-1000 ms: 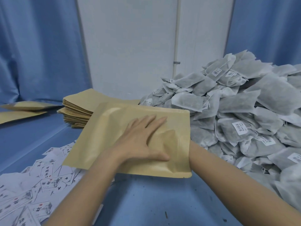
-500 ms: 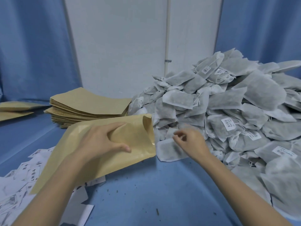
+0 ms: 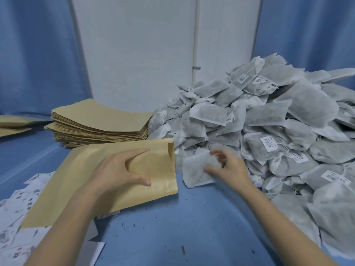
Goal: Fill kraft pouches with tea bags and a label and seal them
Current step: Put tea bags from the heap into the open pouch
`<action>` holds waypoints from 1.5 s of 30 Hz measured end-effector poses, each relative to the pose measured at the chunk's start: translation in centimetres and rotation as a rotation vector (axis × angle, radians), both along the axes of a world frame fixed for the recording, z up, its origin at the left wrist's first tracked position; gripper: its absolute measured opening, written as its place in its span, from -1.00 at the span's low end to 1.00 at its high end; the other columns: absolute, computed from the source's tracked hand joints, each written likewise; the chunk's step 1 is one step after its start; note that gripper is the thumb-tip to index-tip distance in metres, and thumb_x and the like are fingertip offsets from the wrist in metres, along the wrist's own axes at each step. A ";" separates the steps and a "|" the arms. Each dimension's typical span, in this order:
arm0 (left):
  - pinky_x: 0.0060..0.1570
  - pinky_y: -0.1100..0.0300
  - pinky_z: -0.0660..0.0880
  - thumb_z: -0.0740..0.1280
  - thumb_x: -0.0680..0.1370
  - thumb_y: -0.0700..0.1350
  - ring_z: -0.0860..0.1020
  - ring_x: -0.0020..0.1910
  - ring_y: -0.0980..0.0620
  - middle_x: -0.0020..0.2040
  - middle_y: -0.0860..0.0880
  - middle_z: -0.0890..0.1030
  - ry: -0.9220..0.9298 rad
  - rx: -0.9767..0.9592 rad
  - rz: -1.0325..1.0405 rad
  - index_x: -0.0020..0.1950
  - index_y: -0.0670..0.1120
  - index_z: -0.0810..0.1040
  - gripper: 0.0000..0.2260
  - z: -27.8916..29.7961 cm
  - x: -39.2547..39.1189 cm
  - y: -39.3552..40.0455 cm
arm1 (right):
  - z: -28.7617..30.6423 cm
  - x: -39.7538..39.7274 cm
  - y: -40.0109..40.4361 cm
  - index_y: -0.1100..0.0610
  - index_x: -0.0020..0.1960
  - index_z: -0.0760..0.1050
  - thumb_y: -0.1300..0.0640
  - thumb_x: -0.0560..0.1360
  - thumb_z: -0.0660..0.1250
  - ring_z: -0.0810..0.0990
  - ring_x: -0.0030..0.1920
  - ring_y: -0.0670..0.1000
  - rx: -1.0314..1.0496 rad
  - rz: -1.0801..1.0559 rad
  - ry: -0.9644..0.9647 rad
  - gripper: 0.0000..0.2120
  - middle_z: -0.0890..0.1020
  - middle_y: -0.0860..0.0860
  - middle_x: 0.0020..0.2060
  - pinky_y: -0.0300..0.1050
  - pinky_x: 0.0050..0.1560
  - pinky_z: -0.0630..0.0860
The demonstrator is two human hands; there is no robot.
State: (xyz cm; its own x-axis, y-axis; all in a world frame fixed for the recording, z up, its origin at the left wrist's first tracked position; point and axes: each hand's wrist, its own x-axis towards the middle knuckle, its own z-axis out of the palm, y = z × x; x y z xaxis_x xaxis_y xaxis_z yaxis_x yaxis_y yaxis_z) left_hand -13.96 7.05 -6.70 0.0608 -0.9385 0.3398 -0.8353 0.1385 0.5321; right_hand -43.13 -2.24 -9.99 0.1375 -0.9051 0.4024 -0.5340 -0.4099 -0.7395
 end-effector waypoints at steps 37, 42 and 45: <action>0.10 0.30 0.32 0.55 0.01 0.28 0.39 0.15 0.34 0.09 0.50 0.44 0.055 -0.051 -0.048 0.18 0.48 0.41 -0.24 -0.1 -1.3 -0.8 | 3.7 2.1 0.2 0.30 0.23 0.35 0.41 0.44 0.33 0.69 -0.26 0.05 0.477 0.239 -0.850 -0.62 0.65 0.19 -0.15 -0.18 -0.32 0.59; 0.06 0.34 0.32 0.55 0.03 0.29 0.39 0.11 0.37 0.09 0.48 0.45 0.073 -0.066 -0.036 0.17 0.48 0.42 -0.27 0.0 -2.0 -0.7 | 2.2 5.2 1.9 0.18 0.24 0.27 0.50 0.37 0.35 0.69 -0.17 0.10 0.564 0.409 -0.976 -0.46 0.60 0.23 -0.03 -0.15 -0.23 0.60; -0.05 0.55 0.29 0.56 0.03 0.26 0.38 0.03 0.53 -0.02 0.58 0.44 0.115 -0.075 -0.056 0.01 0.59 0.40 -0.36 0.2 -2.3 -0.6 | 1.7 6.4 2.5 0.13 0.19 0.42 0.46 0.39 0.34 0.63 -0.15 0.06 0.490 0.530 -0.608 -0.56 0.65 0.18 -0.05 -0.09 -0.23 0.55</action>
